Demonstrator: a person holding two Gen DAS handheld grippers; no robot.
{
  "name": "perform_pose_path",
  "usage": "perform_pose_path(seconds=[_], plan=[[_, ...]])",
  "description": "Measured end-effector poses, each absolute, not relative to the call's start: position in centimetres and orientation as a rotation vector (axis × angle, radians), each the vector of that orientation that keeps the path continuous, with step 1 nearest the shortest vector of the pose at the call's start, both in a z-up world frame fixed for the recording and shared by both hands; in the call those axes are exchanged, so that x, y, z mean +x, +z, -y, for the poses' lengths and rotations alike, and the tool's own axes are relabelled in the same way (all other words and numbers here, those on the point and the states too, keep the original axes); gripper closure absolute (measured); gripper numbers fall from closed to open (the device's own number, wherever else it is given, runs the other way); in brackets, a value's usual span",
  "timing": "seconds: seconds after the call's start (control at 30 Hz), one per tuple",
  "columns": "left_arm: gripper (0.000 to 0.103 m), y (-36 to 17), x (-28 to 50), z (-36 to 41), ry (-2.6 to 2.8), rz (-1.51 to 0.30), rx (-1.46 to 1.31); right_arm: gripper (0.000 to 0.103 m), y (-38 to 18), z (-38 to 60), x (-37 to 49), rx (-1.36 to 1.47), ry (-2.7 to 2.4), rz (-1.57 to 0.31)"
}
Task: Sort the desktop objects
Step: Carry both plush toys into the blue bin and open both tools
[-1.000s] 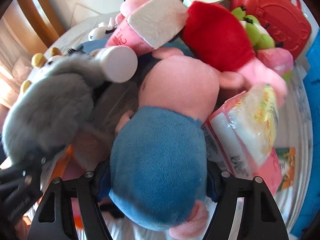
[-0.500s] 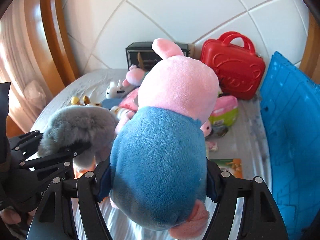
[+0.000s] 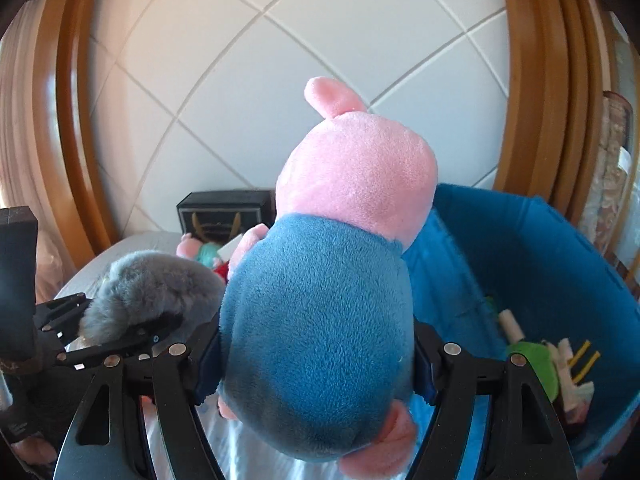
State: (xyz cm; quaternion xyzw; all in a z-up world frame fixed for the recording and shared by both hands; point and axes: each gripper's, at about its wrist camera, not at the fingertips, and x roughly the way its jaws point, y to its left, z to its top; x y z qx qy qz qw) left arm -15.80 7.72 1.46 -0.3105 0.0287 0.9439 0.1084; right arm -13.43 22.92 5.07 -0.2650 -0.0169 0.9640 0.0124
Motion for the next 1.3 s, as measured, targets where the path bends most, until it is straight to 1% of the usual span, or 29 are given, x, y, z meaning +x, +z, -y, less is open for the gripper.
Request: perform_pose_path(seconds=[0.2, 0.4, 0.53, 0.7, 0.77, 0.8, 0.83, 0.87, 0.9, 0.93, 0.97, 1.03, 1.3], plan=[[0.069, 4.8, -15.4, -18.2, 2.724, -0.122, -0.781, 0.029, 8.1, -32.8, -10.5, -0.659, 2.92, 0.021], [0.07, 5.8, -15.1, -27.6, 2.638, -0.156, -0.754, 0.029, 8.3, -43.1, -7.6, -0.632, 2.789, -0.009], [0.07, 5.8, -14.6, -31.6, 2.605, -0.19, -0.745, 0.028, 7.5, -48.0, -6.6, -0.649, 2.707, -0.012], [0.069, 5.2, -14.3, -35.0, 2.546, -0.209, -0.771, 0.027, 5.7, -51.1, -6.7, -0.689, 2.652, -0.023], [0.063, 4.7, -14.1, -35.5, 2.528, -0.234, -0.787, 0.022, 5.0, -52.3, -6.6, -0.694, 2.623, -0.013], [0.06, 4.4, -14.1, -35.6, 2.525, -0.245, -0.796, 0.015, 5.0, -52.9, -6.5, -0.692, 2.611, -0.014], [0.052, 4.2, -14.0, -35.5, 2.531, -0.25, -0.797, 0.011, 5.0, -53.2, -6.3, -0.69, 2.602, -0.015], [0.042, 4.2, -13.7, -35.4, 2.543, -0.256, -0.789, 0.01, 5.0, -53.4, -6.1, -0.683, 2.593, -0.012], [0.037, 4.2, -13.5, -35.4, 2.558, -0.26, -0.782, 0.005, 5.1, -53.2, -5.9, -0.672, 2.584, -0.007], [0.028, 4.2, -13.4, -35.1, 2.568, -0.26, -0.777, 0.002, 5.2, -53.2, -5.8, -0.664, 2.571, -0.002], [0.023, 4.3, -13.2, -34.8, 2.571, -0.251, -0.776, 0.0, 5.3, -53.2, -5.6, -0.657, 2.559, 0.003], [0.02, 4.4, -13.0, -34.1, 2.568, -0.229, -0.783, 0.0, 5.5, -52.9, -5.2, -0.656, 2.563, -0.006], [0.018, 4.2, -11.9, -30.6, 2.589, -0.174, -0.808, 0.0, 6.1, -50.6, -4.5, -0.661, 2.599, -0.005]])
